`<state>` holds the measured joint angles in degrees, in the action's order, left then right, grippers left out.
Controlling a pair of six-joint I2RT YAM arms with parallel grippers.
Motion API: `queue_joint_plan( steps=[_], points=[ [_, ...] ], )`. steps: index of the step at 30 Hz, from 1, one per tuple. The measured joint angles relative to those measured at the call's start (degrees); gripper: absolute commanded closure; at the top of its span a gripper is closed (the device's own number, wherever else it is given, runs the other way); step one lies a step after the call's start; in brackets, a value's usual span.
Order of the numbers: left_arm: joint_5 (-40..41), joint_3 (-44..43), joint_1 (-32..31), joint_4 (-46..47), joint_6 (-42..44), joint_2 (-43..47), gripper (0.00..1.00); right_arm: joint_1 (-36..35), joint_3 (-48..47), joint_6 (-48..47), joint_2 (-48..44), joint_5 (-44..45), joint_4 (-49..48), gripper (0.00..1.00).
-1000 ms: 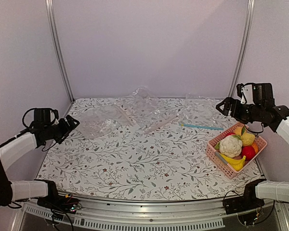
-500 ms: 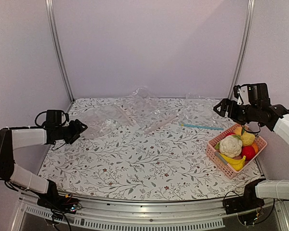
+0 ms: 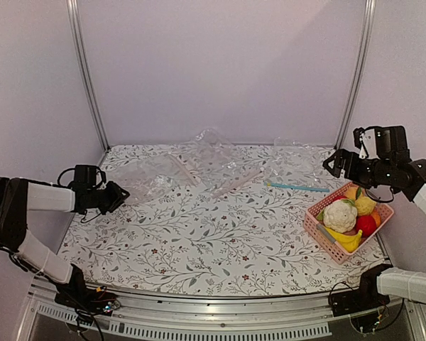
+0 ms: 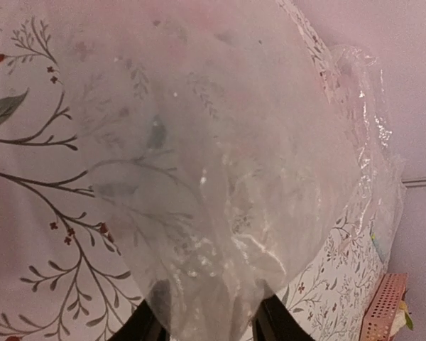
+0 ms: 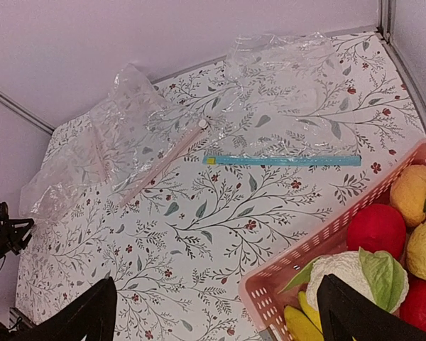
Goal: Place the food in the zip-top bag and seal the zipper
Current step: Pick up the zipper food storage bag at the center of the board, then place the zipper food storage bag at the center of the board.
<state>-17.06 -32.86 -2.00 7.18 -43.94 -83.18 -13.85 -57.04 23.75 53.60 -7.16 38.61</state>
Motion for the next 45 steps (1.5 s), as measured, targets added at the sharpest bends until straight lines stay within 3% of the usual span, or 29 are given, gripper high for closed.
queue_joint_plan(
  steps=[4,8,16,22,31,38,45],
  points=[
    [-0.1,-0.2,-0.1,0.7,0.1,0.7,0.91,0.0,0.0,-0.3,-2.9,0.9,1.9,0.01],
    [-0.3,-0.9,-0.1,-0.7,0.9,3.5,1.0,0.0,0.0,-0.3,-4.3,1.0,2.8,0.01],
    [-3.8,-7.2,-0.1,-9.2,4.2,10.9,1.0,0.0,0.1,0.9,-3.6,-1.4,2.2,0.01],
    [-13.9,-15.5,-0.8,-15.6,7.4,15.0,1.0,-1.6,0.1,1.6,1.2,-5.3,-2.5,0.01],
    [-30.9,-24.5,-10.9,-18.7,14.7,16.6,1.0,-8.1,-1.9,1.0,11.5,-7.1,-8.9,0.01],
    [-40.8,-23.5,-17.0,-18.4,18.7,16.5,0.99,-8.9,-0.2,1.4,12.2,-6.8,-12.6,0.01],
    [-36.1,-15.5,-25.2,-20.0,19.1,10.3,1.0,-9.1,1.3,2.2,12.2,-5.5,-12.7,0.01]
  ],
)
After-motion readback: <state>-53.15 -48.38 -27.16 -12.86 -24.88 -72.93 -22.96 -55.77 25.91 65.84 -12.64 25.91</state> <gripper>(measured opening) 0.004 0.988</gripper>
